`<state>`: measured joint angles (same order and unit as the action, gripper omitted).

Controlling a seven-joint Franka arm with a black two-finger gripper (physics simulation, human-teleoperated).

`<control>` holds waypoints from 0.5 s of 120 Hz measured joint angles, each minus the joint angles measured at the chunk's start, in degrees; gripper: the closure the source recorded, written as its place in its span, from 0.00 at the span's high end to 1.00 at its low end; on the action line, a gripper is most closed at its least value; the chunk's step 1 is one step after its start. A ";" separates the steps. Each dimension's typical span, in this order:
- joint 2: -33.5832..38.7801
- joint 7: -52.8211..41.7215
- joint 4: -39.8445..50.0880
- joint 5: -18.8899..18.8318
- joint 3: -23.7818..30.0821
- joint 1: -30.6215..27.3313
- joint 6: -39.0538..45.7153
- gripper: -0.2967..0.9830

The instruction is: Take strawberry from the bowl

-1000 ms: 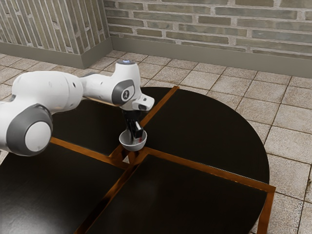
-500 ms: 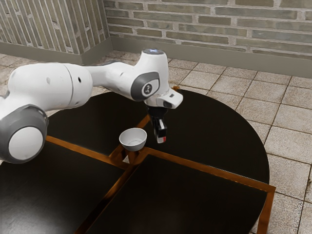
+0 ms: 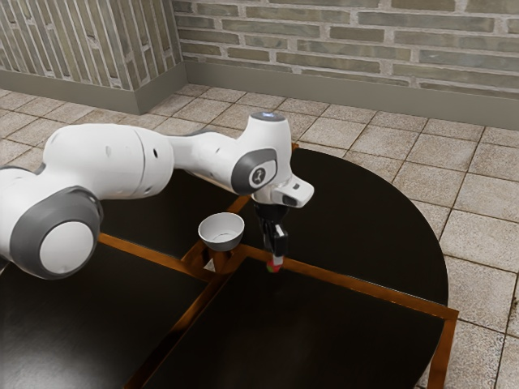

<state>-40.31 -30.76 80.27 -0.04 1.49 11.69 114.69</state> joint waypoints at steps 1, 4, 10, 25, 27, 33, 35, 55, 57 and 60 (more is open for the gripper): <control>0.06 0.02 0.00 0.01 0.00 0.00 0.01 0.59; 0.30 0.12 0.03 0.04 -0.03 0.00 -0.02 0.61; 2.53 0.58 0.43 0.02 -0.17 0.00 -0.97 0.64; 16.74 2.89 4.61 -0.37 -0.36 -0.03 -7.50 0.70; 19.24 3.31 5.52 -0.42 -0.41 -0.11 -8.58 0.70; 26.75 4.59 7.67 -0.86 -0.61 -0.63 -11.80 0.72; 28.78 5.06 8.07 -1.12 -0.71 -0.95 -12.83 0.72; 38.47 9.45 9.93 -5.02 -1.63 -4.35 -20.03 0.75; 38.63 9.82 9.86 -5.23 -1.73 -4.56 -20.48 0.75; 38.79 10.35 9.78 -5.50 -1.87 -4.87 -21.10 0.75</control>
<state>-1.52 -20.41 90.05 -5.54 -0.37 6.82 93.59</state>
